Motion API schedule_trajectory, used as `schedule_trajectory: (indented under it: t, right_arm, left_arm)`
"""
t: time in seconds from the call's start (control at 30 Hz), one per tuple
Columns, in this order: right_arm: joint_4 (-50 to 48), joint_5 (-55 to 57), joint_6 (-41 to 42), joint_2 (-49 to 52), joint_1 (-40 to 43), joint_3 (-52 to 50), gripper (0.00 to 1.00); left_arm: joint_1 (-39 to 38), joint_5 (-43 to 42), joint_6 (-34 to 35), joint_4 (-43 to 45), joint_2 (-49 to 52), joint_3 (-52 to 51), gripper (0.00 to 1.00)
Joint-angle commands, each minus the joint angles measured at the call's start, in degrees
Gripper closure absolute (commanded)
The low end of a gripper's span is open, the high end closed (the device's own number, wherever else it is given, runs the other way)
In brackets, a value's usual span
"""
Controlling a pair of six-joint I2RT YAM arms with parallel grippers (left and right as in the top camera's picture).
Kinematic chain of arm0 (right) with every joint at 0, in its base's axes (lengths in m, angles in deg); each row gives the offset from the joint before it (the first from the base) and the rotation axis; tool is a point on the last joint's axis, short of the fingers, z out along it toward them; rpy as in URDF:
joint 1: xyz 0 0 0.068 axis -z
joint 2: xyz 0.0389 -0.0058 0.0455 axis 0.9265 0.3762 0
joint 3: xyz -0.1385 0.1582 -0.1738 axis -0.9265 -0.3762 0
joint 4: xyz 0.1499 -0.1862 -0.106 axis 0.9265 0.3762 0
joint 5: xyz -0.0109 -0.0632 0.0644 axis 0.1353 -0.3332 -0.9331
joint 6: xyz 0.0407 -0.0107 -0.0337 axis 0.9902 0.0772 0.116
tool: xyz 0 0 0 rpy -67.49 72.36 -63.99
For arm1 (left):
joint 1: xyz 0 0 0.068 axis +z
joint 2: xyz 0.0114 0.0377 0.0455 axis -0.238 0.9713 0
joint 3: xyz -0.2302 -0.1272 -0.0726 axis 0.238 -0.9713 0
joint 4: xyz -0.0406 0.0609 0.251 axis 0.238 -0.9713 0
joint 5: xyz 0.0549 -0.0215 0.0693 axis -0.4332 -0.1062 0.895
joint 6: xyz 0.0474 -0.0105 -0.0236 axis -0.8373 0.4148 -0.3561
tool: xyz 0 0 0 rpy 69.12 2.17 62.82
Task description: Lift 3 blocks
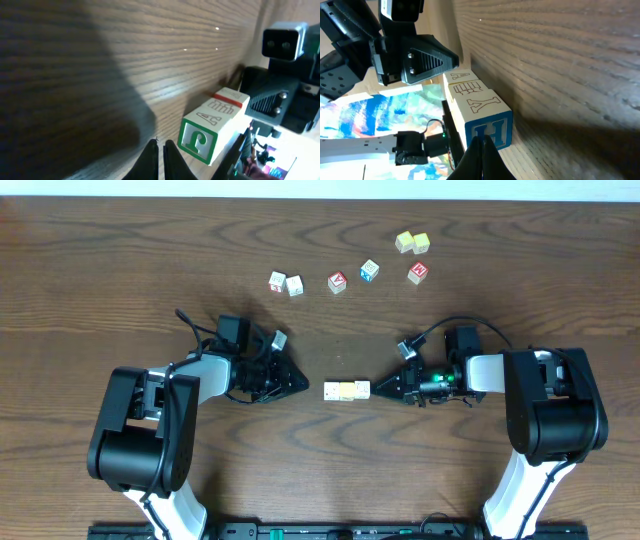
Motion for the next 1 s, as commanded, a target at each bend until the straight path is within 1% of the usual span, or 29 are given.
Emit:
schedule_trajectory:
  t: [0.0, 0.2, 0.27, 0.33, 0.53, 0.77, 0.97]
  right_arm:
    - [0.1, 0.4, 1.3, 1.0, -0.4, -0.2, 0.99]
    - [0.1, 0.4, 1.8, 1.0, -0.4, -0.2, 0.99]
    - [0.1, 0.4, 1.9, 1.0, -0.4, -0.2, 0.99]
    - [0.1, 0.4, 2.3, 1.0, -0.4, -0.2, 0.99]
    - [0.1, 0.4, 2.3, 1.0, -0.4, -0.2, 0.99]
    - [0.1, 0.4, 2.3, 1.0, -0.4, -0.2, 0.99]
    - [0.1, 0.4, 2.3, 1.0, -0.4, -0.2, 0.99]
  left_arm:
    - [-0.2, 1.2, 1.0, 0.0, 0.3, -0.2, 0.93]
    - [-1.1, 0.3, 1.3, 2.1, 0.3, -0.2, 0.93]
    - [-1.4, -0.4, 2.5, 3.4, 0.3, -0.2, 0.93]
    - [-1.6, -0.4, 3.8, 3.5, 0.3, -0.2, 0.93]
    - [-2.0, -4.2, 3.8, 3.4, 0.3, -0.2, 0.93]
    - [-2.3, -4.7, 5.1, 3.4, 0.3, -0.2, 0.93]
    - [-4.1, -4.7, 7.0, 3.3, 0.3, -0.2, 0.92]
